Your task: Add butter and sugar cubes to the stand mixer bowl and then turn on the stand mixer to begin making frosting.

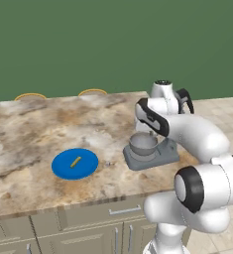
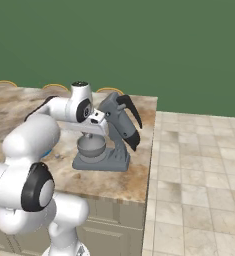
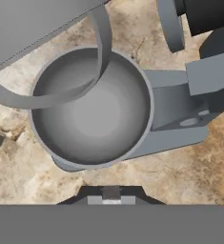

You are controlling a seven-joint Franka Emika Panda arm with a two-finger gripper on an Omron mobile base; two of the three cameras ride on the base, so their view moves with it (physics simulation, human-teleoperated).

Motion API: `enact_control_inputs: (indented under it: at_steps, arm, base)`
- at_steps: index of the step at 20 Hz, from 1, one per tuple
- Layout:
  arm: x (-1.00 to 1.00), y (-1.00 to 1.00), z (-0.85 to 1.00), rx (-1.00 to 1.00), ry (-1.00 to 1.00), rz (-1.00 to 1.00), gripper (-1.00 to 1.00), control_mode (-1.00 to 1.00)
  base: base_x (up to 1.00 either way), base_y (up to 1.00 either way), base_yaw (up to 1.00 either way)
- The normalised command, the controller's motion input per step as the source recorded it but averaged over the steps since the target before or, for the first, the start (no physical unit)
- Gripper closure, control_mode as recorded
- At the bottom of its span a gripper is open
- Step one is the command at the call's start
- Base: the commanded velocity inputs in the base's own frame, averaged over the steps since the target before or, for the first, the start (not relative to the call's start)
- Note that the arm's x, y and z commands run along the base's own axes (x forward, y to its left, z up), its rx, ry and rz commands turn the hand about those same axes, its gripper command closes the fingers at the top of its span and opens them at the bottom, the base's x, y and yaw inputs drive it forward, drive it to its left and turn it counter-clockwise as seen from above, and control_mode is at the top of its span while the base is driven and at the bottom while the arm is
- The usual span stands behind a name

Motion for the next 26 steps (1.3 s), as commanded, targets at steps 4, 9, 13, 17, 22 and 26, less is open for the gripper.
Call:
enact_control_inputs:
  at_steps: [4,9,13,17,22,26]
  arm:
    - [0.02,0.0,-0.22,-0.06,-0.16,-0.06,1.0,-1.0]
    - [0.0,0.0,-0.32,-0.06,-0.2,-0.05,1.0,-1.0]
    - [0.0,0.0,-0.43,-0.01,-0.25,-0.04,1.0,-1.0]
    - [0.09,0.0,-0.14,0.0,-0.12,-0.03,1.0,-1.0]
    - [0.25,0.0,0.0,0.0,-0.01,-0.02,1.0,-1.0]
    - [0.32,0.0,0.0,0.0,0.0,-0.03,1.0,-1.0]
  base:
    - [0.0,0.0,0.0]
    - [0.0,0.0,0.0]
    - [0.0,0.0,0.0]
    - [0.0,0.0,0.0]
    - [0.0,0.0,0.0]
    - [0.0,0.0,0.0]
